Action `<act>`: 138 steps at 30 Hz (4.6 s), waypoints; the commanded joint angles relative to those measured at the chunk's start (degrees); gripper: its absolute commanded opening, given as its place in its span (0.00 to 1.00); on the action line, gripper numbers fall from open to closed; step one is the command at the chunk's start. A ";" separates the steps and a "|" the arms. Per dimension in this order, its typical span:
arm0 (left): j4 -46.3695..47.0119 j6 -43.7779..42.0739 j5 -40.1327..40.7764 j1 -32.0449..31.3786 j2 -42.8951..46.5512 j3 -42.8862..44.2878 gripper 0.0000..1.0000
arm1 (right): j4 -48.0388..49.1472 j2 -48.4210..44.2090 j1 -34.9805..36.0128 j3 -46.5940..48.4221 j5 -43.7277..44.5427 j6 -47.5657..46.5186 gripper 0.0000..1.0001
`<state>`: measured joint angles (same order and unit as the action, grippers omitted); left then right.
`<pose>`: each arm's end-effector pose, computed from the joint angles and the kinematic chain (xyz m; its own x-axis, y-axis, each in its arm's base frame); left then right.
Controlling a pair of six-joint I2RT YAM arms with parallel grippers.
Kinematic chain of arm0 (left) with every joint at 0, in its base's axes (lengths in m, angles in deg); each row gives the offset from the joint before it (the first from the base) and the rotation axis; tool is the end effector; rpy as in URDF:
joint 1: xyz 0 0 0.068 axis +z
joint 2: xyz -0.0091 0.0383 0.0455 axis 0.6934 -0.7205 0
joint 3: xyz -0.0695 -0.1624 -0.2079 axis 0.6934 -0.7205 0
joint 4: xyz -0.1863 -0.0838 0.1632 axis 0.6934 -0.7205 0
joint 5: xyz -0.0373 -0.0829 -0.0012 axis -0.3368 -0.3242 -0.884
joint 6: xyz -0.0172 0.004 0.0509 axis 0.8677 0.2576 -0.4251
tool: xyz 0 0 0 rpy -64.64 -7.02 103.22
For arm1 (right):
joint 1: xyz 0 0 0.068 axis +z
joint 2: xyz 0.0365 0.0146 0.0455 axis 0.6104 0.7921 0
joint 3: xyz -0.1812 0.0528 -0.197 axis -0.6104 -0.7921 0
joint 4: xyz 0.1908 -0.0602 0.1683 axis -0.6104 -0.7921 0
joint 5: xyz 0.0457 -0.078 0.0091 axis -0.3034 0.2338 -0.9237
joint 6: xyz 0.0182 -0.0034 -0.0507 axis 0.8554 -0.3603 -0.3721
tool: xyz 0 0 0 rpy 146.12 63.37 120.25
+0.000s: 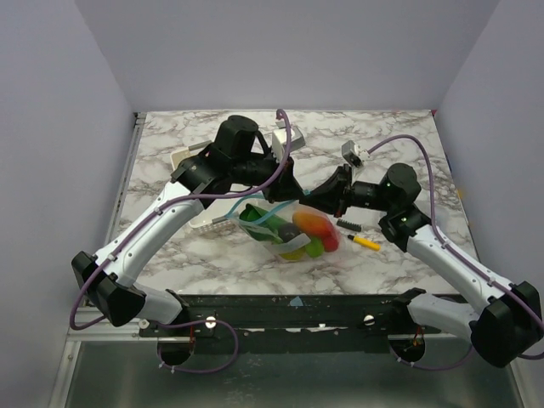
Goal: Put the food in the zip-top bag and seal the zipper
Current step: Zip the zipper food storage bag at the center of the board.
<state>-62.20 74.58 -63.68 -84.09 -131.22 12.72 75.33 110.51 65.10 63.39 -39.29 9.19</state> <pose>0.2111 -0.2076 0.4154 -0.4406 0.2881 -0.8502 0.8905 0.2603 -0.3732 0.2026 0.1374 0.3334 -0.2401 0.0983 -0.9658 -0.9570 0.1430 0.2525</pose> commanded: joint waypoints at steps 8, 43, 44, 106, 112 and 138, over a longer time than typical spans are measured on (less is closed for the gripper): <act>-0.29 0.34 -0.23 1.20 2.65 -0.19 0.00 | 3.97 -1.91 0.36 -0.86 11.69 5.78 0.00; 1.53 0.81 0.07 2.97 6.07 -9.94 0.24 | 3.99 1.94 0.38 -0.16 -6.51 2.18 0.01; 1.25 0.63 -0.05 3.35 6.29 -9.99 0.24 | 4.16 1.73 0.38 -0.39 -6.64 2.32 0.01; -9.58 -3.06 -7.65 5.91 3.82 -0.90 0.00 | -27.62 10.59 3.72 20.21 -5.61 -5.22 0.01; -9.83 -3.22 -7.69 5.91 3.49 -0.28 0.00 | -29.06 11.99 5.48 21.46 -6.62 -6.50 0.01; -10.55 -4.31 -5.44 5.91 4.15 -1.72 0.00 | -54.28 9.29 9.93 28.94 10.64 -18.40 0.59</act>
<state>-76.41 71.13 -68.18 -78.03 -128.05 9.72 36.40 122.90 74.53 88.48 -38.38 -0.86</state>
